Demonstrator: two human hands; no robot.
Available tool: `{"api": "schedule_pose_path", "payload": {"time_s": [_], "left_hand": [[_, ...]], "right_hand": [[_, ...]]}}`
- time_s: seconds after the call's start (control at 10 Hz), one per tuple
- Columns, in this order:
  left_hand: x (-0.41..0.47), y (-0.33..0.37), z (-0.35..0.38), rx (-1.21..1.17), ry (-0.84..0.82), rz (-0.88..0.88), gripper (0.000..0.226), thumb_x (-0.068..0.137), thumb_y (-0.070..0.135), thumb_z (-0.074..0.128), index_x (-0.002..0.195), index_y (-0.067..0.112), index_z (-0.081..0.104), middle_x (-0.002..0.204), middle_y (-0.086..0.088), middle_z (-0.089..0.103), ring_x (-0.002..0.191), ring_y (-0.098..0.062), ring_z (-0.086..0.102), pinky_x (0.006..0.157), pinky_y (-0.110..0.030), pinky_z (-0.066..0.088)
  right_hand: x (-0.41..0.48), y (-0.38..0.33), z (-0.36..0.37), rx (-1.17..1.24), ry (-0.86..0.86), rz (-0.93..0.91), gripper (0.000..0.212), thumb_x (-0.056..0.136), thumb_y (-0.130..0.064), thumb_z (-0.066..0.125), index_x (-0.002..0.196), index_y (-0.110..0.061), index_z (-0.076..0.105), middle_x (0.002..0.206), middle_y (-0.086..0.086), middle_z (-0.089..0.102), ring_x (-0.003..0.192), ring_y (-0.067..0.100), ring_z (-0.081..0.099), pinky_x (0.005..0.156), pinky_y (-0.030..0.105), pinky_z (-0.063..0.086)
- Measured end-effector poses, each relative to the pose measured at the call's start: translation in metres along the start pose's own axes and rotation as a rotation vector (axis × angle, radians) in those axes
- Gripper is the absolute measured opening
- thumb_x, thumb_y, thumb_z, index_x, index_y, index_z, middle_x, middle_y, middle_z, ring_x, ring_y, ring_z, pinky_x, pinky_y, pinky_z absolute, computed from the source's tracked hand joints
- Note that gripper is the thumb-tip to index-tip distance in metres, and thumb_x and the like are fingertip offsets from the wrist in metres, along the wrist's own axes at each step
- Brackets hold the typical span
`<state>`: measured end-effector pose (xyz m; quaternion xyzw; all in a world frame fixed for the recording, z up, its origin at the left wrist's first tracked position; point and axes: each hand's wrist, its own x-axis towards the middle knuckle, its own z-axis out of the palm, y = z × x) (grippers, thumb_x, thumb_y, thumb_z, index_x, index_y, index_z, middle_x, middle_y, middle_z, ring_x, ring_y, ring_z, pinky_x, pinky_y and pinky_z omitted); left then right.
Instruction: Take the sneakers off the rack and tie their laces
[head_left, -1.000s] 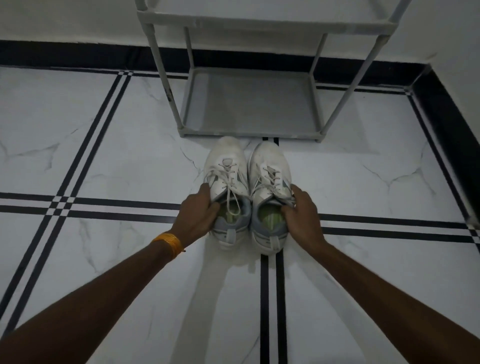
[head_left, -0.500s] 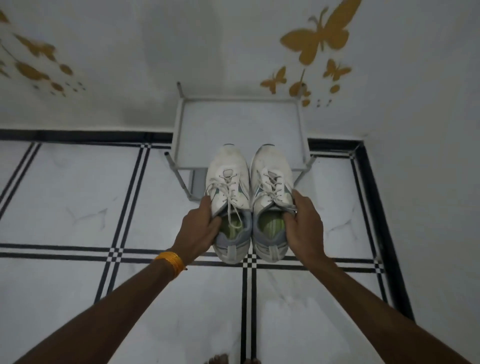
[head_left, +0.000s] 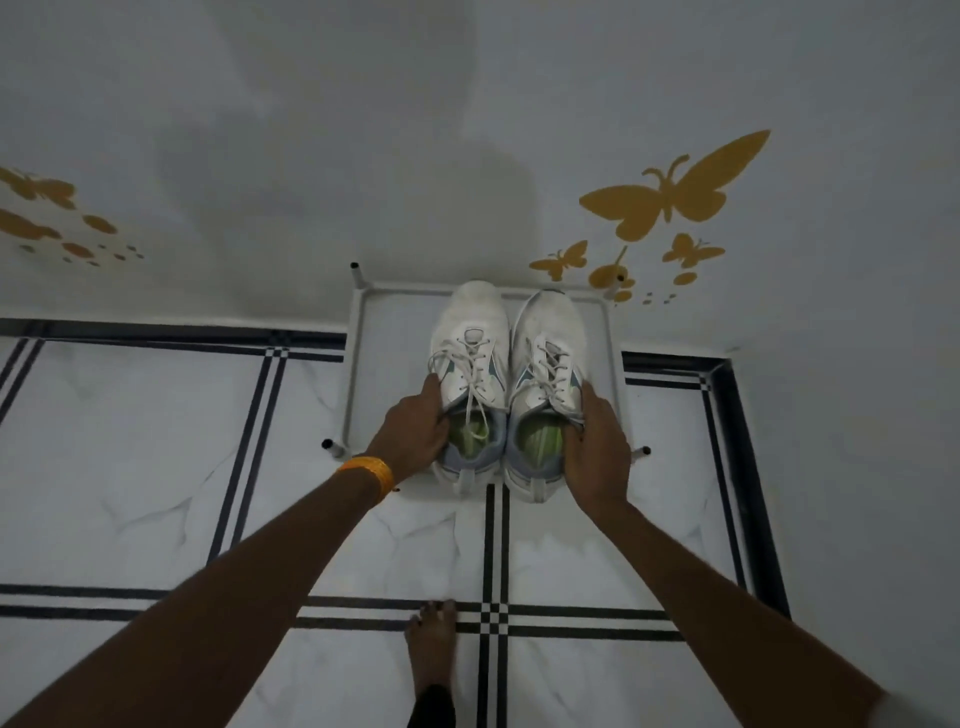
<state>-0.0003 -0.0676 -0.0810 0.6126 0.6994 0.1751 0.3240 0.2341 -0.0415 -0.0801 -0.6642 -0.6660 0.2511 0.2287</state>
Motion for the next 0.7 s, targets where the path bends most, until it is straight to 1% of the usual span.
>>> {"api": "schedule_pose_path", "payload": {"time_s": [0.1, 0.2, 0.4, 0.5, 0.6, 0.7], "left_hand": [[0.040, -0.028, 0.024, -0.006, -0.028, -0.059, 0.053, 0.092, 0.015, 0.050, 0.140, 0.005, 0.028, 0.105, -0.024, 0.067, 0.086, -0.041, 0.066, 0.079, -0.051, 0.056], [0.073, -0.051, 0.046, 0.044, -0.007, -0.085, 0.057, 0.093, 0.014, 0.050, 0.143, 0.001, 0.026, 0.105, -0.027, 0.066, 0.090, -0.044, 0.065, 0.080, -0.048, 0.054], [0.108, -0.076, 0.069, 0.072, -0.015, -0.103, 0.055, 0.093, 0.013, 0.050, 0.142, -0.001, 0.028, 0.105, -0.031, 0.065, 0.090, -0.046, 0.063, 0.078, -0.048, 0.053], [0.113, -0.077, 0.069, 0.086, -0.048, -0.093, 0.052, 0.093, 0.013, 0.050, 0.139, -0.001, 0.031, 0.102, -0.032, 0.065, 0.087, -0.047, 0.063, 0.074, -0.046, 0.051], [0.109, -0.066, 0.057, 0.143, -0.077, -0.108, 0.048, 0.096, 0.025, 0.050, 0.136, 0.003, 0.034, 0.105, -0.027, 0.066, 0.090, -0.044, 0.064, 0.076, -0.045, 0.053], [0.091, -0.041, 0.041, 0.279, -0.046, -0.140, 0.053, 0.099, 0.034, 0.043, 0.142, 0.007, 0.032, 0.116, -0.023, 0.061, 0.100, -0.042, 0.061, 0.082, -0.047, 0.052]], "right_hand": [[0.040, 0.022, 0.039, -0.038, -0.025, -0.035, 0.055, 0.093, -0.003, 0.052, 0.146, -0.007, 0.038, 0.122, 0.016, 0.060, 0.105, 0.030, 0.061, 0.082, 0.032, 0.048], [0.071, 0.043, 0.072, -0.051, -0.022, -0.066, 0.054, 0.092, -0.002, 0.052, 0.145, -0.007, 0.041, 0.121, 0.017, 0.060, 0.103, 0.032, 0.061, 0.077, 0.027, 0.043], [0.104, 0.069, 0.108, -0.014, -0.053, -0.088, 0.050, 0.092, -0.004, 0.051, 0.142, -0.005, 0.044, 0.121, 0.017, 0.060, 0.106, 0.033, 0.061, 0.082, 0.036, 0.049], [0.109, 0.075, 0.106, -0.034, -0.123, -0.056, 0.049, 0.094, -0.009, 0.052, 0.143, -0.006, 0.043, 0.123, 0.018, 0.059, 0.109, 0.034, 0.059, 0.084, 0.037, 0.049], [0.111, 0.062, 0.087, -0.077, -0.302, -0.069, 0.061, 0.094, -0.018, 0.056, 0.149, -0.010, 0.032, 0.133, 0.019, 0.049, 0.115, 0.034, 0.055, 0.089, 0.037, 0.047], [0.104, 0.041, 0.056, -0.165, -0.373, -0.041, 0.071, 0.091, -0.029, 0.058, 0.152, -0.016, 0.024, 0.153, 0.014, 0.029, 0.123, 0.035, 0.051, 0.096, 0.042, 0.048]]}}
